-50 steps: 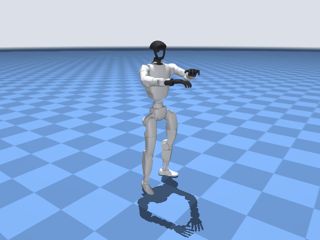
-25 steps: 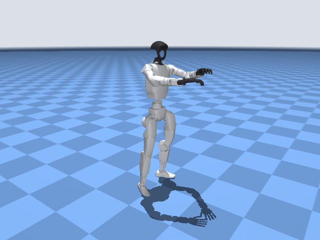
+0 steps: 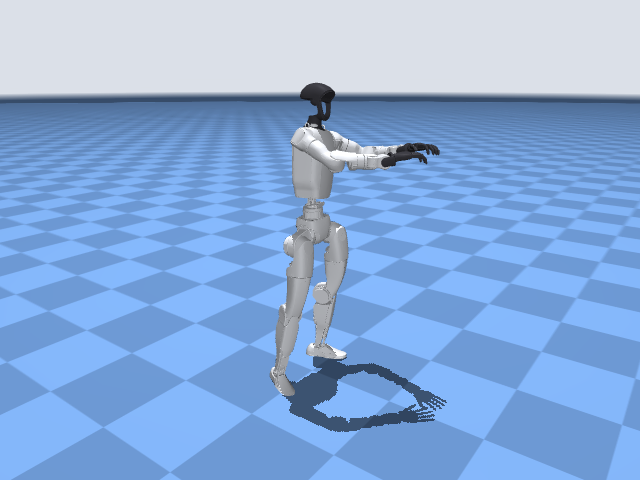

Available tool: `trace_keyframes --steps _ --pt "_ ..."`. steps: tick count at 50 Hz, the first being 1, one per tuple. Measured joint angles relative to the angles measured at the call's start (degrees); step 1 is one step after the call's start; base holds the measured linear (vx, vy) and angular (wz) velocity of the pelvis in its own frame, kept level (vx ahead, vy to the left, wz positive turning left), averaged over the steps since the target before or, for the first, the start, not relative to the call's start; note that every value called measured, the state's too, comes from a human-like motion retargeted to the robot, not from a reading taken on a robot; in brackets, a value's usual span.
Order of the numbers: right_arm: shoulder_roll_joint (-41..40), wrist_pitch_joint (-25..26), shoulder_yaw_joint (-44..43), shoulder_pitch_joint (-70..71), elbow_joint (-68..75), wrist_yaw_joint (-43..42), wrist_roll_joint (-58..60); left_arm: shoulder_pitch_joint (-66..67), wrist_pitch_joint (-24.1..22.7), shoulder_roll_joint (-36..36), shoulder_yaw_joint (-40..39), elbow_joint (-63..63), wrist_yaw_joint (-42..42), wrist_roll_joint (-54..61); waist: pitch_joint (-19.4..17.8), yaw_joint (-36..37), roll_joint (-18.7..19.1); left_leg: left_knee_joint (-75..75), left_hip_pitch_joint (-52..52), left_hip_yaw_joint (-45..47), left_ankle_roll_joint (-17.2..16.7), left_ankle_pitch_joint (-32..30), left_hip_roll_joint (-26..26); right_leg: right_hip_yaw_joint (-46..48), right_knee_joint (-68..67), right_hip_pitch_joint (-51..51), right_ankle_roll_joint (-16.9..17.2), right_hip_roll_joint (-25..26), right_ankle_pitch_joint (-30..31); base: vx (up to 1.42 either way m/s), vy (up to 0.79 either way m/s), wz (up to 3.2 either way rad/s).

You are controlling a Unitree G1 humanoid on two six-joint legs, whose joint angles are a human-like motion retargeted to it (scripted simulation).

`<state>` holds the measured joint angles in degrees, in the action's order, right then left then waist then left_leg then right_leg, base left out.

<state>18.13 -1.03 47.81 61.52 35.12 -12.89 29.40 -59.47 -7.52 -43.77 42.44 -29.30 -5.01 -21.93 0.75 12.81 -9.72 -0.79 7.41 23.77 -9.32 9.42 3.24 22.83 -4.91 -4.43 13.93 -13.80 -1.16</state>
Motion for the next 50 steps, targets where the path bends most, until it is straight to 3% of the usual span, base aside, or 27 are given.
trace_keyframes --steps 5,10,19,30,50 --pt "0.3 0.1 -0.7 2.1 -2.9 1.1 -0.9 2.3 -0.1 -0.7 2.6 -3.8 4.7 -0.8 0.1 1.0 -0.2 0.0 -0.3 -0.9 0.0 0.0 -0.3 0.9 -0.2 -0.2 0.0 -0.4 -0.1 0.01 0.01 0.08" --pt "0.5 -0.1 -0.1 3.6 -3.5 1.2 -1.4 3.9 0.3 -1.8 1.8 -6.3 3.1 -2.2 0.1 1.7 -0.4 0.0 -0.3 -1.4 0.1 0.0 -0.4 1.3 -0.5 -0.4 0.0 -0.5 -0.2 0.0 0.0 0.0" --pt "1.5 -1.4 4.6 0.3 1.4 15.2 -3.2 6.0 0.3 -3.5 -2.0 1.9 2.5 -3.5 -0.6 1.8 0.1 0.0 0.4 -0.9 0.2 0.3 -0.2 0.6 -1.4 -0.3 -0.2 -0.5 -0.4 0.0 0.0 0.0" --pt "6.5 -0.2 0.2 -0.1 -5.6 4.5 -1.7 7.6 0.2 1.5 3.6 1.2 6.2 -1.3 -0.3 -3.6 1.5 -0.3 1.4 2.4 0.5 0.8 0.3 -2.7 -1.8 1.0 0.2 0.2 -0.5 0.0 -0.02 -0.26" --pt "17.1 0.5 -1.0 -0.7 -5.7 8.3 0.0 -2.3 3.3 11.4 3.5 -3.8 3.8 -1.1 -0.9 -15.0 6.3 0.0 3.8 8.4 0.3 0.7 1.4 -8.3 -0.6 1.8 0.9 2.3 -0.1 0.0 -0.04 -0.25"
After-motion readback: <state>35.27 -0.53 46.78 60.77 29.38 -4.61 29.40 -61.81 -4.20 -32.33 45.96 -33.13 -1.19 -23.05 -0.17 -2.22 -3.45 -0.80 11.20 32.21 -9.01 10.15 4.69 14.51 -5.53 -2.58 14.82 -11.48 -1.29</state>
